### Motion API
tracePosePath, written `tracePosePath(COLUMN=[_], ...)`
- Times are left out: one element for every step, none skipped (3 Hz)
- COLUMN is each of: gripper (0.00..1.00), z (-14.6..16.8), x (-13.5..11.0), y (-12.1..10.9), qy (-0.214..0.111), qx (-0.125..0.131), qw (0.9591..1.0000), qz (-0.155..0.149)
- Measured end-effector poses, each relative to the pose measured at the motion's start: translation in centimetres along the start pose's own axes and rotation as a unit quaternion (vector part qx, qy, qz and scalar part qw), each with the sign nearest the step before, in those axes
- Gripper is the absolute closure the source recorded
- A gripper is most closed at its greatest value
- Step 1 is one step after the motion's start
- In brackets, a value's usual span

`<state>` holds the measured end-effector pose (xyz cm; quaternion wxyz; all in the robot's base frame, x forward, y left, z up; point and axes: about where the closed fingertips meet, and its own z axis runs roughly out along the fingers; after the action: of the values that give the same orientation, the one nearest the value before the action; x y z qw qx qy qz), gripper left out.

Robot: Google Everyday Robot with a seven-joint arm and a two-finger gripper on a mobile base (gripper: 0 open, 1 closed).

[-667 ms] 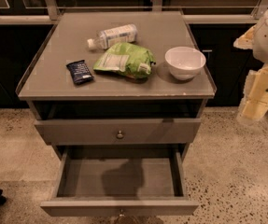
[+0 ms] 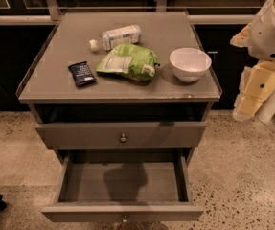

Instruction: Place green rice chip bag into middle drawer

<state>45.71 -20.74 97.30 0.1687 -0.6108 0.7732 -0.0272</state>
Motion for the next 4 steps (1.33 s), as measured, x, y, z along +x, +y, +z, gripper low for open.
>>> tracePosePath(gripper=[0.00, 0.00, 0.00, 0.00], z=[1.6, 3.3, 4.9, 4.9], x=[-2.5, -5.9, -8.9, -9.5], y=[-2.8, -5.5, -8.4, -8.9], qy=[-0.030, -0.053, -0.068, -0.074], qx=[0.002, 0.001, -0.004, -0.001], qw=[0.9996, 0.9985, 0.9973, 0.9968], qz=[-0.002, -0.018, -0.028, -0.030])
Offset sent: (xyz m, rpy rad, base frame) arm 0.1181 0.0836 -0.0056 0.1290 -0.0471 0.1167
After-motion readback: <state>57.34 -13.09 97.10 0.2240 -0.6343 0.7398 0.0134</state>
